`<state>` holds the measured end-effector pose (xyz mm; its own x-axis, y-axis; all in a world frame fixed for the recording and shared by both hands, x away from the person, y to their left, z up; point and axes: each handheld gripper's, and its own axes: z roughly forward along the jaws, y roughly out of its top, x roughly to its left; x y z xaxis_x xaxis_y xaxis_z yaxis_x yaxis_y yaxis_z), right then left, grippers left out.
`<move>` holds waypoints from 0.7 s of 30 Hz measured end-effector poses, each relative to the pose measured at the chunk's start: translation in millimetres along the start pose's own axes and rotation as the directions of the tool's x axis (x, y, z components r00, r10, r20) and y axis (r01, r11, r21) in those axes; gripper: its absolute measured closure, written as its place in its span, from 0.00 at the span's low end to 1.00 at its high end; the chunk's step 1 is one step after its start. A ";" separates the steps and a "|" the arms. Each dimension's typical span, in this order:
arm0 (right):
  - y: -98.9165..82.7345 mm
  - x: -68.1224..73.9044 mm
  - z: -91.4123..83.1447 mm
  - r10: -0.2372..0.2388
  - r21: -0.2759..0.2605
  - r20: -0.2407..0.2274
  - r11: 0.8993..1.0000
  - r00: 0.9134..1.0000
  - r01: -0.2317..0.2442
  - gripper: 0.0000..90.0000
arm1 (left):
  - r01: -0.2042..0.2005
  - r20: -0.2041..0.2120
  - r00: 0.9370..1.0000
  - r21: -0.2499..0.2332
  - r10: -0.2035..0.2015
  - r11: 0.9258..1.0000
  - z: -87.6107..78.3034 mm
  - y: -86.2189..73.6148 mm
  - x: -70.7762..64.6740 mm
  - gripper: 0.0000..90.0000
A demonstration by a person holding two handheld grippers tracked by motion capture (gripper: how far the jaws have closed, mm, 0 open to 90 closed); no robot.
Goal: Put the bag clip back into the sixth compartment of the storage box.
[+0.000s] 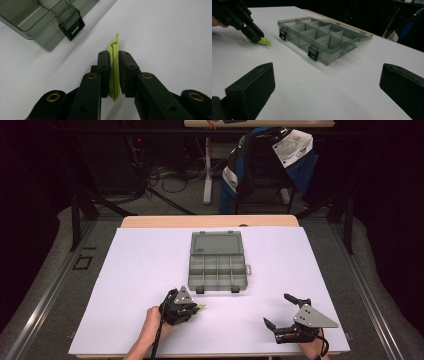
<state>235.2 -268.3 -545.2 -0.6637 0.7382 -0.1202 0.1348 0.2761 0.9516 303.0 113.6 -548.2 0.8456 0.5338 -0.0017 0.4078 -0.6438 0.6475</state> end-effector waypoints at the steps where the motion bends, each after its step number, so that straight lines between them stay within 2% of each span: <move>1: 0.0 0.1 -0.2 0.002 0.000 0.000 1.000 1.000 -0.002 0.00 | 0.000 0.000 1.000 0.000 0.000 1.000 0.0 0.0 0.0 0.89; 12: 0.0 1.0 0.6 -0.002 -0.003 0.005 1.000 1.000 0.002 0.00 | -0.001 -0.022 1.000 -0.042 0.000 0.999 -10.3 1.9 1.4 0.89; 21: -0.5 0.4 0.1 0.003 -0.001 0.008 1.000 1.000 -0.003 0.00 | -0.002 -0.030 1.000 -0.053 0.001 0.999 -14.9 4.0 2.3 0.89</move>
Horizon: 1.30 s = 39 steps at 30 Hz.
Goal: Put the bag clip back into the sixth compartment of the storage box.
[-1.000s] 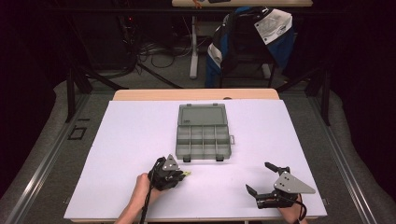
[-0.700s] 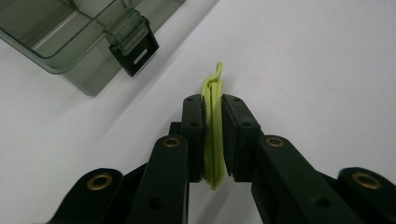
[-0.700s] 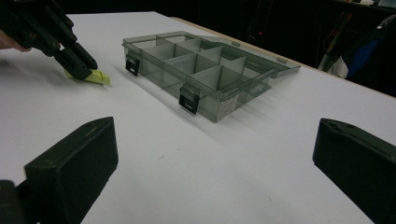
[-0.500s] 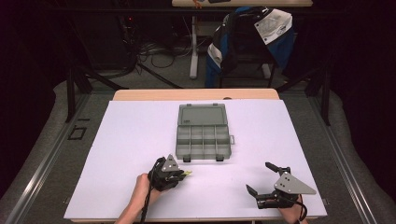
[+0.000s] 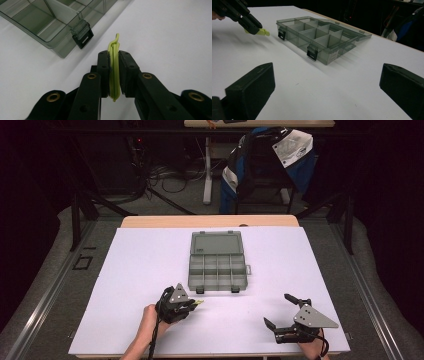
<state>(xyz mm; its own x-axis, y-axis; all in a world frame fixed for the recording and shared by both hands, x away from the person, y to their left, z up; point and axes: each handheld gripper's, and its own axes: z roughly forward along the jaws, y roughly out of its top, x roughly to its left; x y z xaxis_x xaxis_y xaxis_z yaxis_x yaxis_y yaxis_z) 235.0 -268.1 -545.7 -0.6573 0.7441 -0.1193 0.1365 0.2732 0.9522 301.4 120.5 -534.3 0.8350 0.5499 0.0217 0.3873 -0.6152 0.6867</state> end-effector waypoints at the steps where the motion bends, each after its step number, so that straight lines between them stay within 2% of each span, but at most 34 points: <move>1: 0.0 -0.1 0.1 0.002 -0.001 -0.002 1.000 1.000 -0.002 0.00 | 0.000 -0.004 1.000 -0.003 0.000 1.000 -1.1 0.6 0.4 0.89; 7: 0.2 -0.3 2.9 0.001 0.008 -0.003 1.000 1.000 -0.001 0.00 | 0.011 -0.003 1.000 -0.017 -0.011 1.000 -4.2 1.6 3.4 0.89; 12: -0.4 1.1 3.3 -0.001 0.020 -0.011 1.000 1.000 0.001 0.00 | 0.002 -0.005 1.000 -0.022 -0.002 1.000 -6.1 3.5 2.0 0.89; 24: -0.4 1.7 2.5 0.001 0.014 -0.009 1.000 1.000 0.000 0.00 | -0.005 -0.018 1.000 -0.027 0.005 1.000 -7.5 6.0 1.1 0.89; 35: 0.9 1.6 4.9 0.000 0.015 -0.016 1.000 1.000 0.000 0.00 | -0.017 -0.018 1.000 -0.039 0.016 0.999 -9.0 16.3 0.5 0.89; 39: 1.6 2.1 5.2 -0.004 -0.003 -0.022 1.000 1.000 0.004 0.00 | -0.024 -0.015 1.000 -0.036 0.023 0.999 -6.7 20.0 -1.1 0.89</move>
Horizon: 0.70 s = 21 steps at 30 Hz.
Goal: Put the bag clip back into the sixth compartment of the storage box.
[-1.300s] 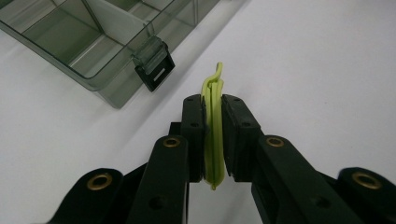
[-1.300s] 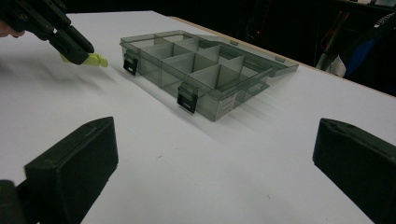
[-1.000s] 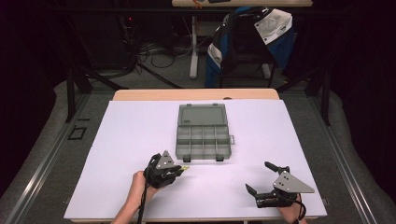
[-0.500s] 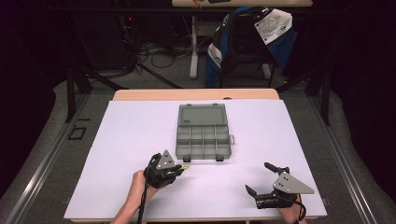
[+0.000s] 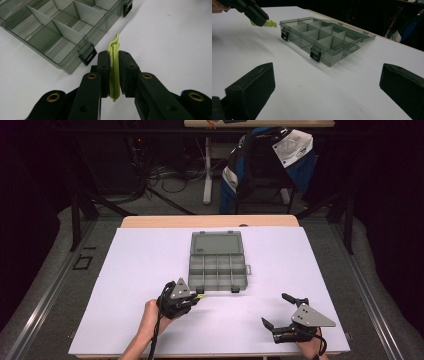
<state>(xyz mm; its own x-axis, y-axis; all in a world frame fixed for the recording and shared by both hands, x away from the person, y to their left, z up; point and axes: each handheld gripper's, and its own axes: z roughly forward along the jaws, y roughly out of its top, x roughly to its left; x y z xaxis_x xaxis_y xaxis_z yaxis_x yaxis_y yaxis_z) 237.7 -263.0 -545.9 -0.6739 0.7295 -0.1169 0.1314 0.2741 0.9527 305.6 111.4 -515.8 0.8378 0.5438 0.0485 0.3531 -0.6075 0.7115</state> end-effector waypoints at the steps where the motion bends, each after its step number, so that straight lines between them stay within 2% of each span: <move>1: 0.1 0.1 0.0 0.001 0.000 0.000 1.000 1.000 -0.001 0.00 | -0.002 0.000 1.000 0.002 0.002 1.000 0.5 1.0 -0.4 0.89; 12: 0.0 -0.6 -0.1 -0.002 0.007 0.004 1.000 1.000 0.002 0.00 | -0.021 0.010 1.000 -0.011 0.021 1.000 -1.4 13.9 -0.5 0.89; 16: 0.2 -0.7 -0.8 0.013 0.000 -0.006 1.000 1.000 -0.013 0.00 | -0.015 0.015 1.000 -0.015 0.015 1.000 -1.5 17.0 1.9 0.89; 21: 0.1 -0.9 -1.1 0.012 0.000 -0.006 1.000 1.000 -0.012 0.00 | -0.022 0.008 1.000 -0.013 0.022 1.000 -0.5 21.1 2.5 0.89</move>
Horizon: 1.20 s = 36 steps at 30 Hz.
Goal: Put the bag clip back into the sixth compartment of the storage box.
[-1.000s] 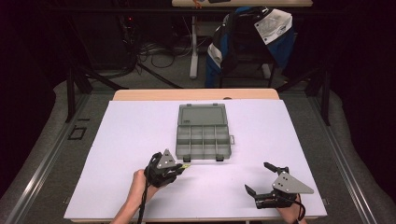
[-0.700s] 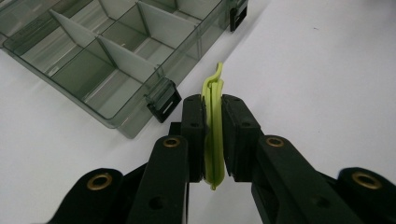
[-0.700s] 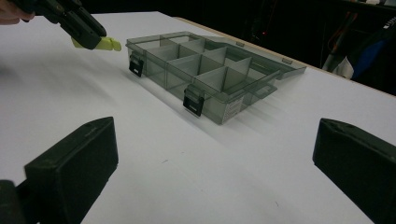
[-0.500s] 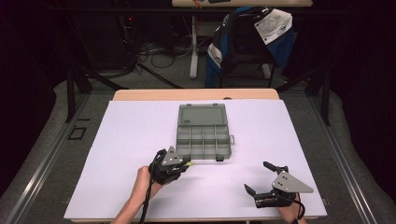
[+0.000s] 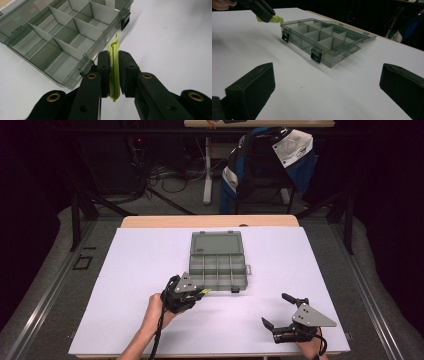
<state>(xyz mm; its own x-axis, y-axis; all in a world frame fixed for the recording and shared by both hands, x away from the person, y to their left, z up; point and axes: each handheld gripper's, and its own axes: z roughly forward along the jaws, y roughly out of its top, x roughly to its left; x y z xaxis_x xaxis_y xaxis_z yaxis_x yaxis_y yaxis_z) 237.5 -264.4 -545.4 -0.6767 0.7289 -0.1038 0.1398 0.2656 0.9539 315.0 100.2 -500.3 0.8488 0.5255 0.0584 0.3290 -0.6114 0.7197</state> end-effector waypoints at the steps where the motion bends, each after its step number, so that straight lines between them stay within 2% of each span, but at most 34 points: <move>1: -0.1 -0.2 0.1 0.000 -0.001 0.002 1.000 1.000 0.000 0.00 | -0.001 -0.002 1.000 -0.001 0.001 1.000 0.4 0.8 0.1 0.89; 9: -0.1 -1.2 -1.4 0.001 -0.003 0.009 1.000 1.000 -0.001 0.00 | -0.008 -0.005 1.000 0.007 0.008 1.000 2.9 7.5 1.2 0.89; 10: -0.5 -0.6 -1.0 0.017 -0.001 0.007 1.000 1.000 -0.017 0.00 | -0.009 -0.005 1.000 0.003 0.009 1.000 2.7 9.6 1.7 0.89; 14: -0.1 -1.5 -0.8 0.003 -0.005 0.006 1.000 1.000 -0.003 0.00 | -0.019 -0.011 1.000 0.001 0.019 1.000 1.9 12.9 3.0 0.89; 26: 0.2 -1.1 -0.8 0.006 -0.003 0.006 1.000 1.000 -0.006 0.00 | 0.006 -0.027 1.000 -0.013 -0.006 1.000 5.0 16.4 11.5 0.89; 36: -0.3 -1.4 -0.3 0.016 0.005 0.007 1.000 1.000 -0.016 0.00 | 0.018 -0.026 1.000 -0.022 -0.018 1.000 8.6 19.5 15.7 0.89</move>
<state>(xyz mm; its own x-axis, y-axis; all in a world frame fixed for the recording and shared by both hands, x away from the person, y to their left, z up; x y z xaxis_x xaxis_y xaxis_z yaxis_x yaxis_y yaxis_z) 238.2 -265.6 -545.4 -0.6690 0.7377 -0.0903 0.1545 0.2569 0.9540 338.4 91.5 -491.3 0.8318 0.5515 0.0630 0.3348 -0.5890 0.7355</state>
